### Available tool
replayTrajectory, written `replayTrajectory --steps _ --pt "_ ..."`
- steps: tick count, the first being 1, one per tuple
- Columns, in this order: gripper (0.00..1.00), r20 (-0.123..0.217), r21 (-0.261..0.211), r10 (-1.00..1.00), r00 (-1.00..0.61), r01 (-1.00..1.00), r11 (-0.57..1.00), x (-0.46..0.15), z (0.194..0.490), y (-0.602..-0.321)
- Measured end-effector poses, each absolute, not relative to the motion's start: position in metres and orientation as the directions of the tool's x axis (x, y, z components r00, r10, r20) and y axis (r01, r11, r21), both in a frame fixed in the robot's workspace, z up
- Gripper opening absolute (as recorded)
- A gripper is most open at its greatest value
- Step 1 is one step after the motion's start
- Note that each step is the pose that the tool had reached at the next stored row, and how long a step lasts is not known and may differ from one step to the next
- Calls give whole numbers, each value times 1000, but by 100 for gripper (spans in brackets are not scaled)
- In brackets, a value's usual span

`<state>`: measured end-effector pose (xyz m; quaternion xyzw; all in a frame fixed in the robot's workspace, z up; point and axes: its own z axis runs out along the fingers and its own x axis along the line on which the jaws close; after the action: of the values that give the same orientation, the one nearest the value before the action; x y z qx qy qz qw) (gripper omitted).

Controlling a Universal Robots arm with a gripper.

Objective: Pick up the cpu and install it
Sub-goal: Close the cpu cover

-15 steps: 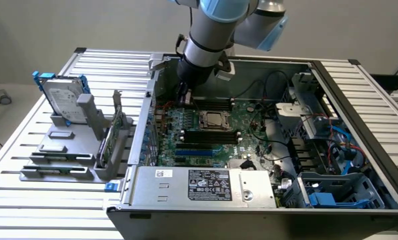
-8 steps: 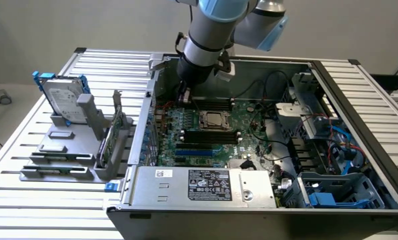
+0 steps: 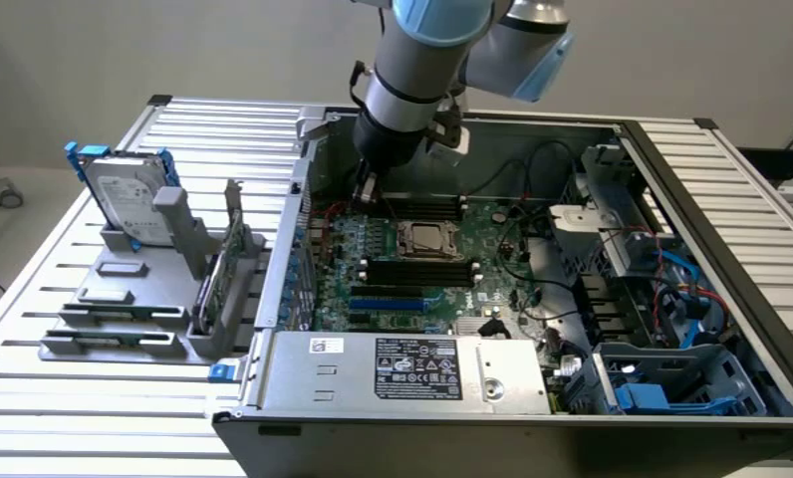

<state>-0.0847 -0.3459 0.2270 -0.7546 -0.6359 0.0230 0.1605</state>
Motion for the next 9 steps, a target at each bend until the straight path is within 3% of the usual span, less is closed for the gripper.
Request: replayTrajectory --steps 9 --pt "11 172 -260 943 286 936 -237 -85 231 -346"
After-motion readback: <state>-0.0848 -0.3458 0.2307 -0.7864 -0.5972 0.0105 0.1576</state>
